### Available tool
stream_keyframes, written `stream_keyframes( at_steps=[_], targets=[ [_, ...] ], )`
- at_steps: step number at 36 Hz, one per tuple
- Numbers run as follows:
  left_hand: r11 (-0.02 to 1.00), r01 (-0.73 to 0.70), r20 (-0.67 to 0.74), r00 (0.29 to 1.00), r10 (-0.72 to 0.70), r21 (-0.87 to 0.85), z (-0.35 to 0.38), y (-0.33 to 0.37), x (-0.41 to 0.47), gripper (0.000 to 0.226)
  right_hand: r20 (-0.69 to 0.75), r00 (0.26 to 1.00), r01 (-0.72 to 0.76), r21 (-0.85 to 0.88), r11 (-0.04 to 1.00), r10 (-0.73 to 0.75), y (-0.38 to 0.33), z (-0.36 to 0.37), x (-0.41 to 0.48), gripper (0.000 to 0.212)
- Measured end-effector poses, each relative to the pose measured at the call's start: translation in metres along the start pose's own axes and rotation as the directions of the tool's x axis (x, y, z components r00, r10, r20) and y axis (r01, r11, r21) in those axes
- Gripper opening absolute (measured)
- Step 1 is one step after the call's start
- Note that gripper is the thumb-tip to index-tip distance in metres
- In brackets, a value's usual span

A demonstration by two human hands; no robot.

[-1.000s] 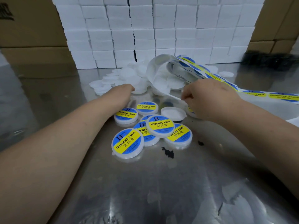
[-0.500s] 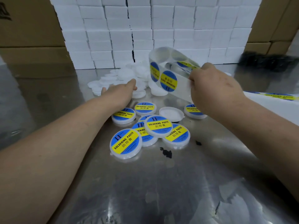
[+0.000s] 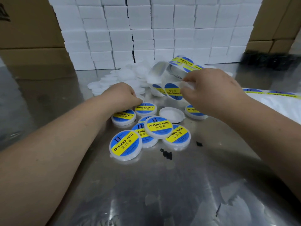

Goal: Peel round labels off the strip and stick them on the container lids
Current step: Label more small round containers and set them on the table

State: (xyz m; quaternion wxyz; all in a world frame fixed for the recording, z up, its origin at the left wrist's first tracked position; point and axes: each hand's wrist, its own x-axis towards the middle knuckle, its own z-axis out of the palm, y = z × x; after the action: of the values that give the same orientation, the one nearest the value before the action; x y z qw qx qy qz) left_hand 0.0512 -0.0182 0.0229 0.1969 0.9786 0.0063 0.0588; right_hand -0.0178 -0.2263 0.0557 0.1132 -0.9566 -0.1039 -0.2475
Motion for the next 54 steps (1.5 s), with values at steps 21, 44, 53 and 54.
stream_keyframes(
  at_steps=[21,44,53,54],
  targets=[
    [0.804,-0.324,-0.454,0.888,0.076,-0.499,-0.002,0.040,-0.028,0.034,0.069,0.979,-0.196,0.569,0.799,0.191,0.005,0.008,0.008,0.016],
    [0.872,-0.453,-0.479,0.816,0.323,-0.183,0.011,0.054,-0.061,0.044,0.026,0.999,0.006,0.817,0.576,-0.046,0.001,0.011,0.002,0.046],
    [0.884,-0.434,-0.435,0.839,0.325,-0.176,0.011,0.053,-0.058,0.037,-0.025,0.996,0.080,0.705,0.705,-0.089,0.004,0.010,0.004,0.034],
    [0.886,-0.426,-0.433,0.844,0.316,-0.183,0.012,0.053,-0.057,0.037,-0.039,0.995,0.094,0.686,0.722,-0.093,0.003,0.010,0.003,0.031]
  ],
)
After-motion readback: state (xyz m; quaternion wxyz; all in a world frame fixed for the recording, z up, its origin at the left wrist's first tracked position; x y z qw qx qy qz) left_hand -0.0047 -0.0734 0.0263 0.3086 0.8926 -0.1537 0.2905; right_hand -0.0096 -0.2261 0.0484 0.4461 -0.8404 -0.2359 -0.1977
